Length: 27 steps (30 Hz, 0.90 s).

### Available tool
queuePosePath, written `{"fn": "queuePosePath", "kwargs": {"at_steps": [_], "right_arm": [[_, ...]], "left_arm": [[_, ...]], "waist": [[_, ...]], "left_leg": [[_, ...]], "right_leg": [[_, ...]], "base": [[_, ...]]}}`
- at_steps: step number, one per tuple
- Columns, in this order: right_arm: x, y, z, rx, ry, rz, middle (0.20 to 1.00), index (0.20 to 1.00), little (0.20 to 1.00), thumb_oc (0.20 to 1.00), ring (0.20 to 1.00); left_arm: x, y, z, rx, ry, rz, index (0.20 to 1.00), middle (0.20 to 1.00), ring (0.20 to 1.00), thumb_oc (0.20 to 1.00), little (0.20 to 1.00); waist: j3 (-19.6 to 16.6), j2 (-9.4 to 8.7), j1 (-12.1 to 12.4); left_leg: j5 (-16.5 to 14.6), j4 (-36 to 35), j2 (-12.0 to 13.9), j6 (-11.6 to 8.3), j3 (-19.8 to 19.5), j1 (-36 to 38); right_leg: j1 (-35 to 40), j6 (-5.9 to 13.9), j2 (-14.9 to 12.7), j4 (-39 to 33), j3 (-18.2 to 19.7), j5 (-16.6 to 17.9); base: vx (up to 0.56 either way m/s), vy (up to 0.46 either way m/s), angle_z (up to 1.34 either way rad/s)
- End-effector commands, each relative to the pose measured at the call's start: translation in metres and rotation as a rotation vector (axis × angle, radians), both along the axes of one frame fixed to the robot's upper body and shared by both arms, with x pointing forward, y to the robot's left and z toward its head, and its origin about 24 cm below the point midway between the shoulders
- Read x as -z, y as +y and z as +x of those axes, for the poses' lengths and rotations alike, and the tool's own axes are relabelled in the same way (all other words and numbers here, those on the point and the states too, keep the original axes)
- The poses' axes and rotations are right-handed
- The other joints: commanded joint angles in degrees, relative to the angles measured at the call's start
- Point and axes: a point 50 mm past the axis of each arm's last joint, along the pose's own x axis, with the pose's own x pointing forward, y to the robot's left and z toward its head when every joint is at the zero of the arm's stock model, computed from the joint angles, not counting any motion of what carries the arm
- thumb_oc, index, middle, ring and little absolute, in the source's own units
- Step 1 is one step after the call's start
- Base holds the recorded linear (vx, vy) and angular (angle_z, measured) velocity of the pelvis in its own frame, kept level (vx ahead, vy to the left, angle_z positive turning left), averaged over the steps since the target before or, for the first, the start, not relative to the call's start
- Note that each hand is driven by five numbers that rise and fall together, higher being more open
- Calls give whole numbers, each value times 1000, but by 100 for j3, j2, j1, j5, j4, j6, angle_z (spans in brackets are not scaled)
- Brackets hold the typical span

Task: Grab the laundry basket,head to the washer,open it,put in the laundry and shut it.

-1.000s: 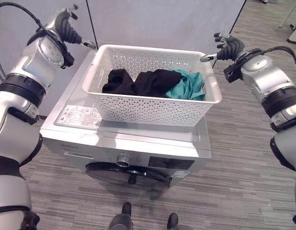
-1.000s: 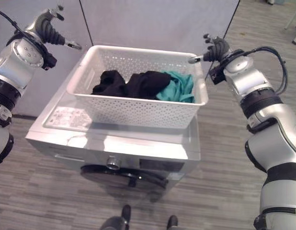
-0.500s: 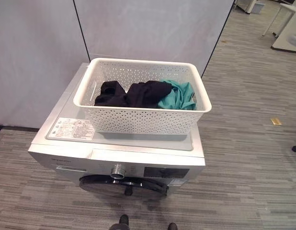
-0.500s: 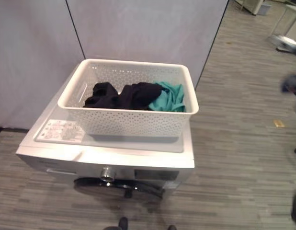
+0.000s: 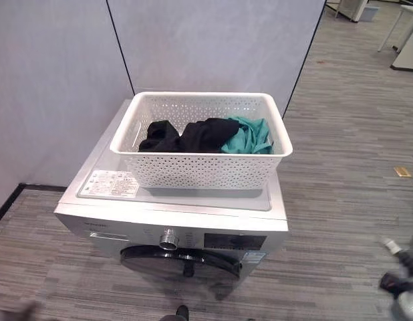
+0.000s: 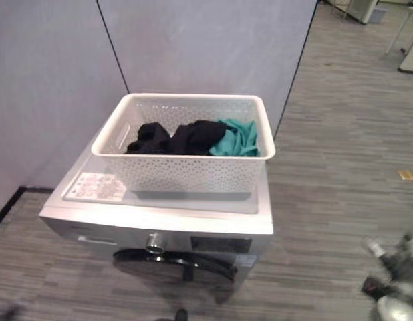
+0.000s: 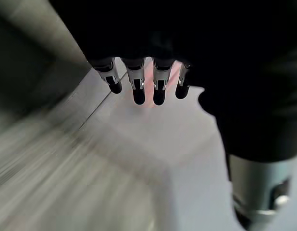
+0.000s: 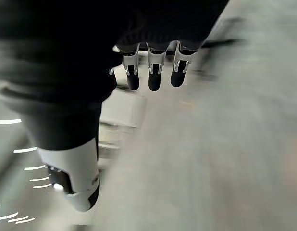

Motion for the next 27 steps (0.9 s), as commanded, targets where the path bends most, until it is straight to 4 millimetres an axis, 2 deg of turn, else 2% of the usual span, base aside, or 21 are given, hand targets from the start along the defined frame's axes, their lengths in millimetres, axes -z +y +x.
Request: {"fn": "queuePosePath", "kwargs": {"at_steps": [1, 2, 3, 4, 6, 7, 8, 12, 13, 16, 18, 21, 23, 24, 27], "right_arm": [[-25, 2, 39, -44, -185, -21, 1000, 1000, 1000, 1000, 1000], [-2, 20, 45, -48, -143, 74, 1000, 1000, 1000, 1000, 1000], [-3, 20, 45, -48, -145, 73, 1000, 1000, 1000, 1000, 1000], [17, 38, 52, -54, -90, 134, 1000, 1000, 1000, 1000, 1000], [19, 43, 54, -69, -82, 144, 1000, 1000, 1000, 1000, 1000], [23, 56, 61, -102, -74, 177, 1000, 1000, 1000, 1000, 1000], [22, 63, 66, -152, -65, 156, 1000, 1000, 1000, 1000, 1000], [18, 66, 74, -189, -68, 131, 1000, 1000, 1000, 1000, 1000], [4, 70, 79, -270, -110, 83, 1000, 1000, 1000, 1000, 1000], [-1, 70, 82, -287, -118, 62, 1000, 1000, 1000, 1000, 1000], [-12, 73, 87, -349, -139, -15, 1000, 1000, 1000, 1000, 1000], [-16, 74, 90, -365, -140, -50, 1000, 1000, 1000, 1000, 1000], [-20, 78, 93, -385, -156, -61, 1000, 1000, 1000, 1000, 1000], [-19, 82, 93, -417, -143, -74, 1000, 1000, 1000, 1000, 1000], [-17, 82, 90, -451, -112, -105, 1000, 1000, 1000, 1000, 1000]], "left_arm": [[-19, 27, 42, 42, -178, 0, 1000, 1000, 1000, 1000, 1000], [3, 2, 38, 80, -89, -101, 1000, 1000, 1000, 1000, 1000], [3, 2, 39, 80, -90, -101, 1000, 1000, 1000, 1000, 1000], [20, -20, 34, 150, 16, -176, 1000, 1000, 1000, 1000, 1000], [23, -25, 34, 165, 34, -193, 1000, 1000, 1000, 1000, 1000], [30, -36, 35, 185, 66, -230, 1000, 1000, 1000, 1000, 1000], [32, -43, 39, 214, 74, -247, 1000, 1000, 1000, 1000, 1000], [31, -44, 44, 228, 68, -243, 1000, 1000, 1000, 1000, 1000], [27, -49, 58, 263, 29, -236, 1000, 1000, 1000, 1000, 1000], [26, -51, 63, 273, 17, -231, 1000, 1000, 1000, 1000, 1000], [21, -54, 75, 315, -14, -208, 1000, 1000, 1000, 1000, 1000], [17, -54, 83, 324, -39, -193, 1000, 1000, 1000, 1000, 1000], [16, -53, 86, 328, -51, -183, 1000, 1000, 1000, 1000, 1000], [17, -54, 82, 323, -47, -196, 1000, 1000, 1000, 1000, 1000], [18, -54, 78, 304, -61, -214, 1000, 1000, 1000, 1000, 1000]], "waist": [[356, -190, -60], [403, -172, -108], [410, -167, -109], [473, -135, -133], [484, -117, -149], [520, -89, -166], [555, -51, -176], [586, -30, -181], [671, 10, -207], [704, 31, -220], [806, 37, -232], [893, -47, -272], [917, -165, -312], [899, -228, -306], [833, -245, -340]], "left_leg": [[-399, 210, 459, -44, -261, -73], [-326, 217, 521, -93, -259, -111], [-325, 215, 526, -96, -261, -109], [-204, 224, 639, -190, -249, -144], [-171, 222, 685, -225, -243, -157], [-62, 201, 801, -299, -241, -166], [60, 187, 905, -368, -264, -191], [148, 185, 984, -422, -274, -228], [369, 175, 1120, -515, -314, -341], [447, 166, 1145, -538, -340, -388], [574, 270, 1170, -594, -335, -599], [493, 654, 1155, -565, -267, -774], [186, 1150, 1200, -507, -43, -664], [-145, 1682, 1203, -433, -129, -471], [-325, 2285, 1271, -324, -266, -208]], "right_leg": [[306, 46, -312, 111, -101, -616], [282, 20, -244, 62, -57, -612], [285, 17, -239, 58, -58, -611], [297, -21, -118, -14, -38, -621], [304, -49, -71, -40, -31, -637], [294, -98, 45, -40, -24, -700], [279, -160, 169, -40, -19, -769], [279, -212, 259, -40, -12, -813], [288, -300, 431, -40, -104, -915], [283, -328, 470, -40, -132, -926], [301, -388, 515, -40, -213, -985], [272, -421, 448, -40, -287, -940], [163, -448, 339, -40, -341, -806], [105, -425, 273, -40, -308, -713], [13, -399, 246, -40, -314, -644]], "base": [[-149, -132, -1], [-83, -87, -1], [-179, -205, -4], [-124, -159, -3], [-113, -154, -1], [-154, -234, 1], [-154, -236, 2], [-87, -132, 13], [-129, -185, 2], [-97, -117, 19], [-154, -106, 21], [-144, -52, 25], [-149, -3, 25], [-126, 27, 0], [-62, 80, -17]]}}
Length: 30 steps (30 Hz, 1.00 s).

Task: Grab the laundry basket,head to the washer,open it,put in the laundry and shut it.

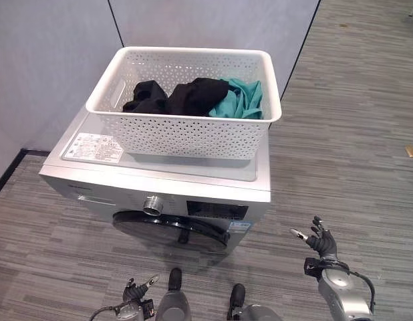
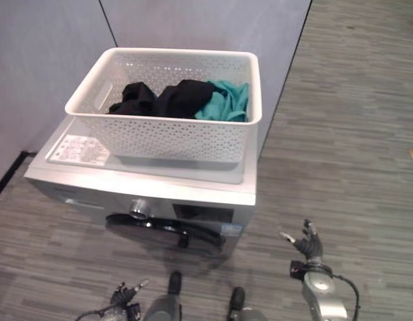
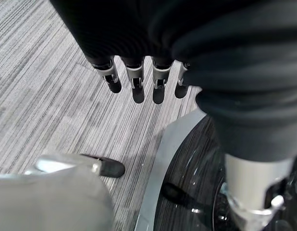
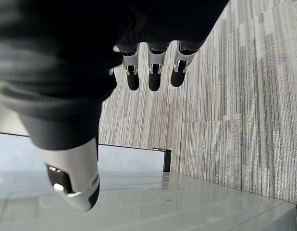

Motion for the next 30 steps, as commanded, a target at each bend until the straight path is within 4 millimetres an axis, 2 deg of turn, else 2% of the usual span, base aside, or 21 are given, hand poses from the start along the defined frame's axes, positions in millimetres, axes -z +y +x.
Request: {"fn": "queuePosePath", "kwargs": {"at_steps": [1, 3, 5, 6, 7, 8, 9, 12, 13, 14, 15, 16, 18, 20, 22, 24, 25, 26, 28, 30], "right_arm": [[-18, -6, 6, -48, -71, -102, 1000, 1000, 1000, 1000, 1000], [-19, -6, 4, -57, -73, -121, 1000, 1000, 1000, 1000, 1000], [-20, -7, 3, -59, -78, -139, 1000, 1000, 1000, 1000, 1000], [-22, -10, 0, -62, -76, -198, 1000, 1000, 1000, 1000, 1000], [-22, -10, 0, -62, -76, -197, 1000, 1000, 1000, 1000, 1000], [-26, -13, 0, -70, -86, -262, 1000, 1000, 1000, 1000, 1000], [-26, -16, 0, -64, -79, -294, 1000, 1000, 1000, 1000, 1000], [-30, -18, 3, -51, -96, -329, 1000, 1000, 1000, 1000, 1000], [-33, -19, 5, -76, -100, -379, 1000, 1000, 1000, 1000, 1000], [-34, -20, 7, -94, -96, -416, 1000, 1000, 1000, 1000, 1000], [-34, -20, 7, -95, -96, -416, 1000, 1000, 1000, 1000, 1000], [-38, -18, 15, -149, -94, -477, 1000, 1000, 1000, 1000, 1000], [-42, -19, 23, -190, -91, -521, 1000, 1000, 1000, 1000, 1000], [-41, -19, 28, -220, -73, -558, 1000, 1000, 1000, 1000, 1000], [-41, -24, 30, -265, -41, -635, 1000, 1000, 1000, 1000, 1000], [-42, -25, 31, -292, -29, -666, 1000, 1000, 1000, 1000, 1000], [-47, -28, 39, -352, -11, -749, 1000, 1000, 1000, 1000, 1000], [-47, -28, 39, -353, -12, -749, 1000, 1000, 1000, 1000, 1000], [-50, -32, 50, -430, 33, -846, 1000, 1000, 1000, 1000, 1000], [-54, -29, 62, -468, 36, -897, 1000, 1000, 1000, 1000, 1000]], "left_arm": [[-6, 8, 1, 26, -50, 37, 1000, 1000, 1000, 1000, 1000], [-5, 7, 0, 44, -51, 37, 1000, 1000, 1000, 1000, 1000], [-6, 5, 4, 63, -58, 36, 1000, 1000, 1000, 1000, 1000], [-6, -2, 8, 106, -62, 34, 1000, 1000, 1000, 1000, 1000], [-6, -2, 8, 106, -62, 34, 1000, 1000, 1000, 1000, 1000], [-8, -10, 14, 151, -81, 34, 1000, 1000, 1000, 1000, 1000], [-9, -13, 17, 170, -86, 37, 1000, 1000, 1000, 1000, 1000], [-12, -16, 25, 224, -95, 62, 1000, 1000, 1000, 1000, 1000], [-14, -15, 29, 284, -98, 95, 1000, 1000, 1000, 1000, 1000], [-16, -14, 30, 303, -106, 109, 1000, 1000, 1000, 1000, 1000], [-16, -14, 30, 303, -106, 109, 1000, 1000, 1000, 1000, 1000], [-18, -9, 31, 309, -113, 132, 1000, 1000, 1000, 1000, 1000], [-20, -3, 33, 306, -119, 149, 1000, 1000, 1000, 1000, 1000], [-23, 2, 36, 292, -131, 167, 1000, 1000, 1000, 1000, 1000], [-28, 7, 43, 299, -158, 195, 1000, 1000, 1000, 1000, 1000], [-30, 10, 43, 307, -164, 207, 1000, 1000, 1000, 1000, 1000], [-32, 11, 43, 342, -170, 225, 1000, 1000, 1000, 1000, 1000], [-32, 11, 43, 341, -171, 225, 1000, 1000, 1000, 1000, 1000], [-32, 13, 36, 375, -167, 226, 1000, 1000, 1000, 1000, 1000], [-31, 13, 33, 371, -175, 211, 1000, 1000, 1000, 1000, 1000]], "waist": [[-335, -145, -133], [-383, -132, -206], [-440, -101, -310], [-512, 5, -409], [-526, -17, -421], [-597, 86, -493], [-610, 137, -493], [-591, 137, -526], [-576, 125, -531], [-569, 118, -523], [-568, 115, -519], [-510, 65, -470], [-432, 19, -423], [-365, -6, -461], [-348, -24, -449], [-383, -75, -405], [-388, -156, -279], [-388, -156, -293], [-479, -212, -178], [-519, -177, -76]], "left_leg": [[-467, 965, 658, 265, -115, 369], [-389, 1218, 680, 284, -167, 520], [-317, 1171, 680, 258, -179, 710], [-461, 757, 650, 209, -103, 954], [-431, 729, 621, 217, -108, 943], [-811, 65, 532, 132, 113, 1184], [-905, -174, 513, 108, 166, 1284], [-978, -447, 432, 113, 230, 1379], [-1272, -740, 291, 203, 312, 1516], [-1436, -863, 220, 251, 357, 1576], [-1436, -865, 215, 254, 363, 1579], [-1656, -934, 24, 404, 400, 1634], [-1732, -853, -126, 518, 363, 1580], [-1699, -829, -156, 571, 264, 1476], [-1671, -777, -198, 578, 122, 1325], [-1660, -759, -242, 566, 68, 1260], [-1656, -695, -254, 545, -33, 1188], [-1657, -691, -255, 545, -44, 1183], [-1520, -872, -100, 444, -108, 1187], [-1373, -1009, 21, 361, -177, 1162]], "right_leg": [[-61, 440, -150, 24, 224, -923], [-152, 449, -180, 24, 193, -864], [-257, 461, -230, 24, 154, -797], [-339, 529, -274, 24, 60, -751], [-354, 533, -302, 24, 52, -744], [-523, 651, -403, 24, 53, -566], [-583, 705, -455, 30, 47, -498], [-730, 829, -642, 42, 12, -339], [-820, 971, -824, 57, -17, -206], [-887, 1046, -907, 67, -31, -141], [-889, 1048, -910, 67, -25, -139], [-1038, 1178, -1070, 107, 10, 59], [-1133, 1289, -1224, 202, 114, 175], [-1292, 1382, -1311, 405, 613, 188], [-1308, 1354, -1292, 571, 1271, 52], [-1246, 1329, -1345, 524, 1269, 51], [-1177, 1347, -1408, 478, 1073, 74], [-1170, 1348, -1410, 473, 1061, 75], [-1001, 1344, -1322, 260, 866, 45], [-906, 1321, -1235, 115, 766, 11]], "base": [[-45, 138, 23], [-61, 162, 35], [-74, 257, 36], [-53, 241, 31], [-72, 352, 48], [-62, 312, 58], [-96, 401, 55], [-80, 219, 30], [-145, 342, 16], [-104, 248, 13], [-138, 199, -3], [-141, 167, -5], [-156, 149, -21], [-113, 47, -14], [-77, -20, 11], [-38, -96, 22], [-32, -135, 12], [-20, -174, 5], [30, -231, 28], [29, -197, 27]]}}
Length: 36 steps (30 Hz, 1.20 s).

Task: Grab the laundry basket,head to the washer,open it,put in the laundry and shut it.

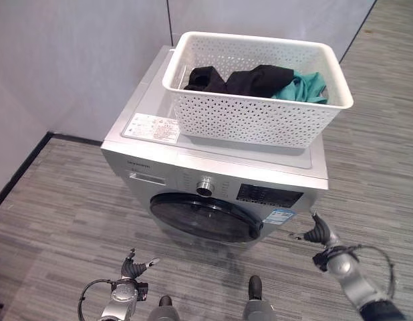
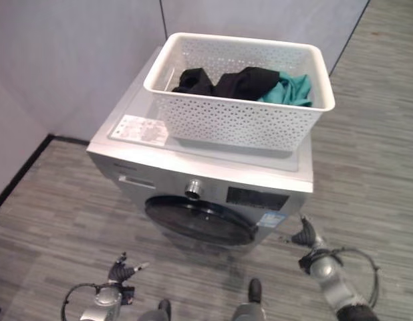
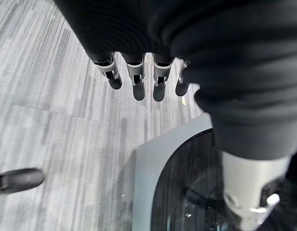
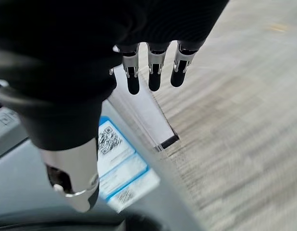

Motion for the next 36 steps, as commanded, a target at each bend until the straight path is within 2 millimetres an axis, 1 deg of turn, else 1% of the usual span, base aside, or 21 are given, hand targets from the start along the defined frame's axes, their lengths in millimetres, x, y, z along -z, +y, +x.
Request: {"fn": "queuePosePath", "kwargs": {"at_steps": [1, 2, 3, 8, 10, 11, 12, 14, 15, 16, 17, 18, 19, 20, 23, 26, 27, 29, 31, 32, 36], "right_arm": [[-26, 13, 30, -110, -83, -76, 1000, 1000, 1000, 1000, 1000], [-26, 13, 31, -111, -83, -76, 1000, 1000, 1000, 1000, 1000], [-31, 29, 46, -199, -77, -127, 1000, 1000, 1000, 1000, 1000], [-36, 55, 68, -260, -90, -123, 1000, 1000, 1000, 1000, 1000], [-37, 60, 71, -261, -95, -110, 1000, 1000, 1000, 1000, 1000], [-40, 70, 76, -287, -107, -109, 1000, 1000, 1000, 1000, 1000], [-39, 77, 73, -288, -110, -67, 1000, 1000, 1000, 1000, 1000], [-38, 78, 70, -278, -116, -38, 1000, 1000, 1000, 1000, 1000], [-38, 75, 55, -274, -135, 7, 1000, 1000, 1000, 1000, 1000], [-36, 72, 48, -259, -136, 28, 1000, 1000, 1000, 1000, 1000], [-32, 67, 34, -231, -134, 74, 1000, 1000, 1000, 1000, 1000], [-31, 67, 33, -230, -133, 75, 1000, 1000, 1000, 1000, 1000], [-27, 61, 19, -214, -114, 96, 1000, 1000, 1000, 1000, 1000], [-23, 59, 10, -196, -100, 117, 1000, 1000, 1000, 1000, 1000], [-16, 62, 1, -179, -85, 169, 1000, 1000, 1000, 1000, 1000], [-13, 71, -4, -183, -80, 232, 1000, 1000, 1000, 1000, 1000], [-12, 79, -8, -207, -79, 273, 1000, 1000, 1000, 1000, 1000], [-12, 80, -8, -207, -78, 274, 1000, 1000, 1000, 1000, 1000], [-7, 88, -2, -230, -53, 276, 1000, 1000, 1000, 1000, 1000], [-7, 89, -2, -231, -54, 276, 1000, 1000, 1000, 1000, 1000], [-6, 105, 20, -246, -56, 255, 1000, 1000, 1000, 1000, 1000]], "left_arm": [[-8, 8, 2, 33, -63, 24, 1000, 1000, 1000, 1000, 1000], [-8, 8, 2, 32, -63, 23, 1000, 1000, 1000, 1000, 1000], [-6, 6, 0, 50, -55, 17, 1000, 1000, 1000, 1000, 1000], [-7, 2, 3, 49, -72, -4, 1000, 1000, 1000, 1000, 1000], [-7, 2, 4, 46, -74, -6, 1000, 1000, 1000, 1000, 1000], [-7, 2, 4, 45, -68, -3, 1000, 1000, 1000, 1000, 1000], [-6, 2, 3, 44, -58, -1, 1000, 1000, 1000, 1000, 1000], [-4, 2, 1, 41, -43, -5, 1000, 1000, 1000, 1000, 1000], [0, 3, -6, 45, -9, 0, 1000, 1000, 1000, 1000, 1000], [1, 3, -8, 43, 4, 2, 1000, 1000, 1000, 1000, 1000], [4, 4, -10, 34, 23, 1, 1000, 1000, 1000, 1000, 1000], [4, 4, -11, 36, 24, 1, 1000, 1000, 1000, 1000, 1000], [5, 6, -13, 26, 36, 4, 1000, 1000, 1000, 1000, 1000], [5, 8, -15, 17, 43, 4, 1000, 1000, 1000, 1000, 1000], [6, 11, -18, 0, 57, 11, 1000, 1000, 1000, 1000, 1000], [8, 16, -22, -35, 74, 15, 1000, 1000, 1000, 1000, 1000], [10, 17, -26, -56, 87, 12, 1000, 1000, 1000, 1000, 1000], [10, 18, -26, -56, 87, 13, 1000, 1000, 1000, 1000, 1000], [11, 20, -29, -84, 91, 8, 1000, 1000, 1000, 1000, 1000], [11, 21, -29, -85, 91, 8, 1000, 1000, 1000, 1000, 1000], [9, 21, -29, -86, 76, 16, 1000, 1000, 1000, 1000, 1000]], "waist": [[-167, -159, 267], [-167, -155, 259], [-191, -85, 346], [-143, 59, 475], [-135, 78, 479], [-137, 103, 492], [-161, 113, 473], [-191, 110, 456], [-256, 80, 395], [-275, 56, 376], [-316, -7, 336], [-321, -8, 342], [-357, -87, 317], [-383, -153, 309], [-415, -257, 303], [-437, -338, 317], [-448, -388, 346], [-448, -391, 347], [-449, -414, 415], [-447, -417, 414], [-436, -393, 568]], "left_leg": [[-702, 56, 153, 334, -82, 295], [-697, 47, 158, 331, -85, 298], [-518, -110, 309, 241, -137, 251], [-281, -277, 426, 160, -291, 71], [-242, -316, 433, 150, -313, 43], [-184, -365, 446, 127, -310, 12], [-157, -394, 454, 118, -316, 21], [-145, -421, 458, 112, -334, 30], [-155, -449, 452, 118, -373, 70], [-159, -449, 450, 119, -387, 80], [-184, -455, 436, 132, -419, 108], [-184, -455, 434, 133, -423, 109], [-221, -440, 426, 148, -448, 135], [-255, -434, 417, 166, -464, 166], [-296, -423, 408, 186, -461, 209], [-338, -403, 390, 200, -438, 245], [-364, -404, 377, 214, -445, 272], [-364, -405, 376, 215, -443, 274], [-378, -405, 351, 234, -449, 293], [-379, -404, 350, 235, -445, 294], [-379, -435, 334, 241, -456, 303]], "right_leg": [[-492, -67, -239, 52, 25, -376], [-490, -69, -234, 51, 20, -377], [-444, -124, -121, 15, -73, -486], [-441, -198, -27, 15, -163, -623], [-451, -208, -16, 15, -177, -632], [-445, -222, -12, 15, -191, -666], [-383, -243, 0, 15, -220, -698], [-337, -258, 11, 15, -242, -726], [-230, -276, 21, 15, -283, -758], [-194, -278, 21, 15, -303, -761], [-151, -279, 15, 15, -307, -756], [-147, -278, 12, 15, -312, -758], [-105, -273, 0, 18, -326, -749], [-80, -269, -16, 43, -336, -745], [-62, -258, -27, 67, -316, -733], [-45, -242, -44, 88, -305, -719], [-41, -232, -56, 108, -298, -713], [-42, -231, -57, 109, -295, -713], [-51, -220, -70, 122, -273, -694], [-53, -219, -71, 123, -269, -694], [-52, -212, -95, 66, -274, -656]], "base": [[23, -95, 15], [21, -153, 17], [3, -151, 16], [-29, -90, 11], [-34, -27, 11], [0, 0, 0], [18, -15, 3], [56, 6, 9], [64, 24, 31], [77, 52, 37], [24, 38, 40], [23, 54, 33], [19, 50, 21], [18, 66, 16], [10, 44, 5], [17, 34, 0], [0, 0, 0], [0, 0, 0], [0, 0, 0], [0, 0, 0], [20, -2, -4]]}}
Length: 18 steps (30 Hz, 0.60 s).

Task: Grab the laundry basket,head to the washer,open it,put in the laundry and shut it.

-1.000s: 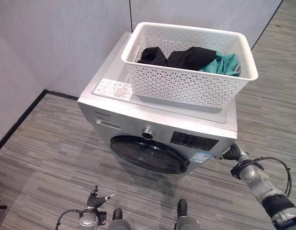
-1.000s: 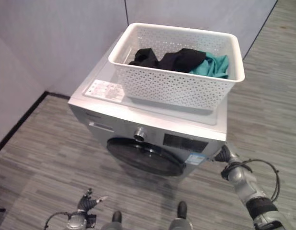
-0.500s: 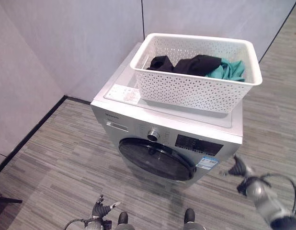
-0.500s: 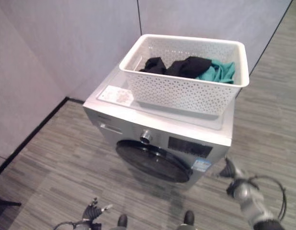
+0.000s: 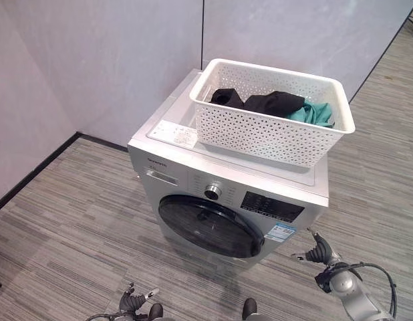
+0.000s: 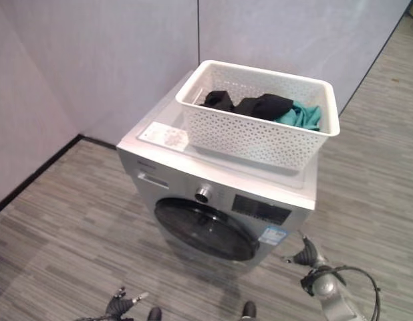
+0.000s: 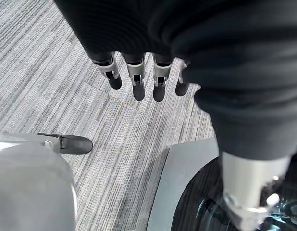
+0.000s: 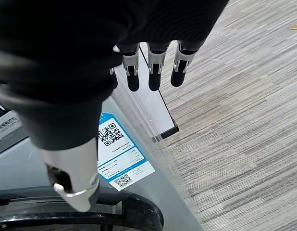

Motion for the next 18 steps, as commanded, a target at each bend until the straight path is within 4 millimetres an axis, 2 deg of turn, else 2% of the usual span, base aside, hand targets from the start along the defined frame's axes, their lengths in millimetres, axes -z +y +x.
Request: {"fn": "queuePosePath", "kwargs": {"at_steps": [1, 2, 5, 8, 9, 10, 11, 14, 15, 18], "right_arm": [[-40, 93, 65, -304, -256, 159, 1000, 1000, 1000, 1000, 1000], [-42, 101, 75, -298, -269, 165, 1000, 1000, 1000, 1000, 1000], [-41, 111, 85, -279, -268, 168, 1000, 1000, 1000, 1000, 1000], [-38, 114, 83, -253, -265, 186, 1000, 1000, 1000, 1000, 1000], [-26, 119, 69, -214, -220, 252, 1000, 1000, 1000, 1000, 1000], [-26, 118, 69, -213, -219, 252, 1000, 1000, 1000, 1000, 1000], [-19, 119, 57, -205, -191, 282, 1000, 1000, 1000, 1000, 1000], [-15, 117, 49, -206, -174, 282, 1000, 1000, 1000, 1000, 1000], [-5, 111, 35, -191, -129, 281, 1000, 1000, 1000, 1000, 1000], [7, 104, 16, -169, -72, 288, 1000, 1000, 1000, 1000, 1000]], "left_arm": [[-17, 27, 30, 30, -88, 106, 1000, 1000, 1000, 1000, 1000], [-17, 26, 30, 22, -97, 104, 1000, 1000, 1000, 1000, 1000], [-19, 25, 32, 31, -105, 104, 1000, 1000, 1000, 1000, 1000], [-18, 26, 32, 27, -96, 108, 1000, 1000, 1000, 1000, 1000], [-14, 28, 25, 7, -54, 115, 1000, 1000, 1000, 1000, 1000], [-14, 28, 25, 7, -54, 115, 1000, 1000, 1000, 1000, 1000], [-12, 31, 20, -16, -33, 119, 1000, 1000, 1000, 1000, 1000], [-11, 31, 19, -23, -29, 119, 1000, 1000, 1000, 1000, 1000], [-11, 33, 17, -41, -25, 120, 1000, 1000, 1000, 1000, 1000], [-11, 36, 17, -46, -21, 132, 1000, 1000, 1000, 1000, 1000]], "waist": [[144, -479, 484], [171, -450, 536], [220, -421, 598], [229, -423, 573], [205, -470, 529], [202, -472, 528], [181, -548, 502], [175, -587, 490], [179, -682, 454], [200, -791, 378]], "left_leg": [[-852, 239, -118, 296, 203, 383], [-842, 246, -129, 298, 185, 352], [-839, 309, -143, 298, 151, 265], [-848, 373, -147, 286, 135, 204], [-877, 415, -165, 289, 112, 194], [-877, 417, -166, 289, 109, 193], [-913, 422, -176, 306, 108, 221], [-940, 433, -187, 319, 121, 241], [-999, 474, -208, 353, 164, 268], [-1079, 495, -239, 406, 256, 362]], "right_leg": [[-232, 10, -535, 107, 357, -491], [-242, 12, -546, 97, 369, -481], [-246, 1, -559, 90, 377, -491], [-228, -12, -561, 97, 356, -511], [-177, -19, -559, 109, 323, -536], [-175, -18, -560, 108, 320, -536], [-164, -6, -560, 117, 318, -527], [-167, 4, -569, 124, 330, -514], [-206, 26, -581, 159, 396, -478], [-298, 72, -613, 233, 518, -405]], "base": [[8, -3, -4], [0, 0, 0], [-3, 0, -6], [7, 19, 5], [14, 41, 7], [24, 65, 5], [0, 0, 0], [0, 36, 1], [-15, 57, 1], [-17, 77, 1]]}}
